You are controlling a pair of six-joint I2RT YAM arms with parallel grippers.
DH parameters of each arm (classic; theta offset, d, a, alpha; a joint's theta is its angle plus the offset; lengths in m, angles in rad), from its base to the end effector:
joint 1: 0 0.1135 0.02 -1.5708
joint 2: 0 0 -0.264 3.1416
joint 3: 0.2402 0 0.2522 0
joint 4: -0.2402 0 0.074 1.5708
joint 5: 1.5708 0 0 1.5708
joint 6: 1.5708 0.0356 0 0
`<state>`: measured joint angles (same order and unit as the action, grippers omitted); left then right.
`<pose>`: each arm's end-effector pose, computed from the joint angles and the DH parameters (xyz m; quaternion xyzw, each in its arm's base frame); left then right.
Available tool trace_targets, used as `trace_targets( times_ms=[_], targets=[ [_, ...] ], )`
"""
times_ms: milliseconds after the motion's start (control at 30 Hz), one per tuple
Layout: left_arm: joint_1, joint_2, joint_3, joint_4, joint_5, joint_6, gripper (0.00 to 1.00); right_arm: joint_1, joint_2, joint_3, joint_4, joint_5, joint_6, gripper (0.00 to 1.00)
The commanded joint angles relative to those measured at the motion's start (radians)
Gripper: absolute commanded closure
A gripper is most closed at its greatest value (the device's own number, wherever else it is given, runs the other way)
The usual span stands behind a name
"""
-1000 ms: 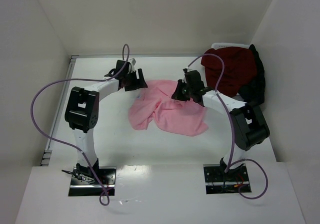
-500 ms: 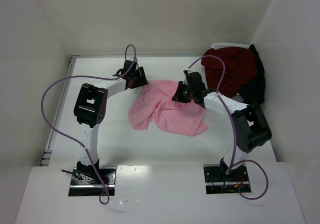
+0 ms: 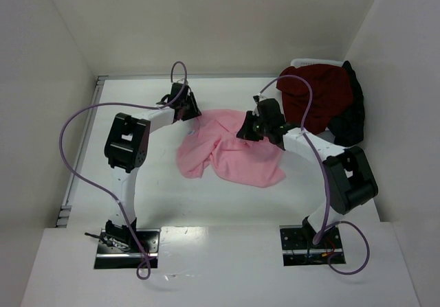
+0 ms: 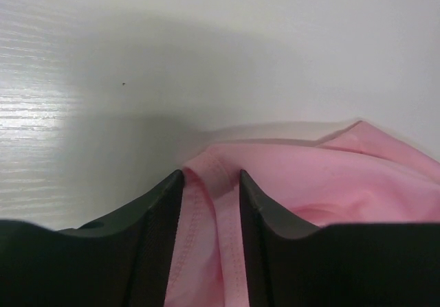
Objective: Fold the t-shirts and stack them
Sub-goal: Flatten out the tshirt
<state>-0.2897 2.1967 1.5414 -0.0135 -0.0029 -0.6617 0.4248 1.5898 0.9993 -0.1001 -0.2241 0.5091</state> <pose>0.4710 -0.1403 0.1578 -0.1671 0.8844 -0.1985 0.3881 0.3117 0.1497 0.2217 -0.0097 0.9002 0.2809 0.3325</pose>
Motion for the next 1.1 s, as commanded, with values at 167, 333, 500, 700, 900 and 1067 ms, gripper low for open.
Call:
trace_targets(
  times_ms=[167,333,500,700,900,1067],
  targets=[
    [-0.002,0.035,0.036,0.015,0.007,-0.018,0.90,0.000,-0.054,-0.016,-0.009,-0.011,-0.026,0.83],
    [0.018,-0.047,0.007,-0.052,0.034,0.040,1.00,0.000,-0.074,-0.034,-0.009,-0.020,-0.026,0.82],
    [0.093,-0.274,-0.115,-0.166,-0.034,0.122,1.00,0.000,-0.132,-0.074,-0.009,0.025,-0.026,0.81],
    [0.162,-0.529,-0.239,-0.293,-0.100,0.186,1.00,0.000,-0.163,-0.074,-0.009,0.086,-0.026,0.79],
    [0.185,-0.658,-0.299,-0.390,-0.190,0.217,1.00,0.000,-0.163,-0.064,-0.009,0.117,-0.006,0.73],
    [0.237,-0.710,-0.340,-0.413,-0.190,0.217,1.00,0.000,-0.134,-0.054,0.000,0.118,-0.006,0.39]
  ],
)
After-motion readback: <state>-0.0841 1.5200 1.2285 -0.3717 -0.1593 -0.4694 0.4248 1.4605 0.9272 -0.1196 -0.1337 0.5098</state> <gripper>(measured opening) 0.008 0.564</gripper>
